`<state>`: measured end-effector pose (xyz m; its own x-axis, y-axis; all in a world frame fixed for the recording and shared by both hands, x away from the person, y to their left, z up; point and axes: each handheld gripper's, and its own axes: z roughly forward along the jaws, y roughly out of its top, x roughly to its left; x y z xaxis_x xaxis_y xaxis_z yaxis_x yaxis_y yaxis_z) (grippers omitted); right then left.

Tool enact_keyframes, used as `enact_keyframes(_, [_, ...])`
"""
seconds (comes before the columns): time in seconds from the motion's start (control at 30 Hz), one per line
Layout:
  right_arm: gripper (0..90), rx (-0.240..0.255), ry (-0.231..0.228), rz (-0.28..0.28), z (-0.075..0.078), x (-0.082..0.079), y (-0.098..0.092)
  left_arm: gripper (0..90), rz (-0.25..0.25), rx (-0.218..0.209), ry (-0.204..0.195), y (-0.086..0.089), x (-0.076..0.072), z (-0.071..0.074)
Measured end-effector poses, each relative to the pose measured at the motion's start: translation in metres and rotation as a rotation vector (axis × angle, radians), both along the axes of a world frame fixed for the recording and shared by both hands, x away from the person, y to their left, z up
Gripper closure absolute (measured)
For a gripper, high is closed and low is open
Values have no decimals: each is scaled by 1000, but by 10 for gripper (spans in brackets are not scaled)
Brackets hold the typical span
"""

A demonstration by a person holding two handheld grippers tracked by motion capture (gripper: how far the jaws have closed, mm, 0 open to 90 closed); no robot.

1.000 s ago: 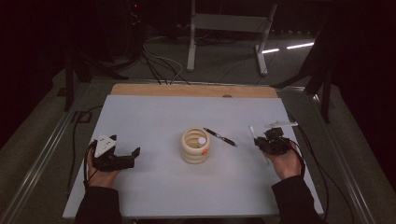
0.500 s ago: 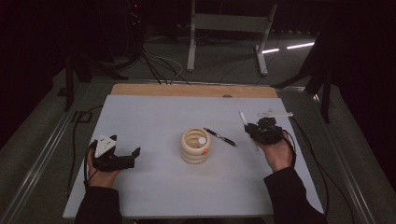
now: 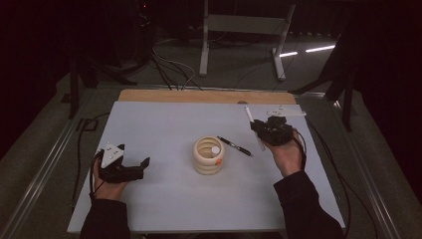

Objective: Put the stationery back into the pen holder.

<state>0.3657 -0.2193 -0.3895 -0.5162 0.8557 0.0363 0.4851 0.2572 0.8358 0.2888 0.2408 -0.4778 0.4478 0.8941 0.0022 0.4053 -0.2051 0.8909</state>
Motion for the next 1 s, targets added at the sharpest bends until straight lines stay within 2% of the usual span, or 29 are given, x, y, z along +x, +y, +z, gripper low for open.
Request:
enact_keyframes(0.47, [792,37,-67,39,6,7,22,5,2,-5,2,1,0,0])
enact_keyframes(1.0, [792,105,-108,95,7,15,39,5,0,-13,3,2,0,0])
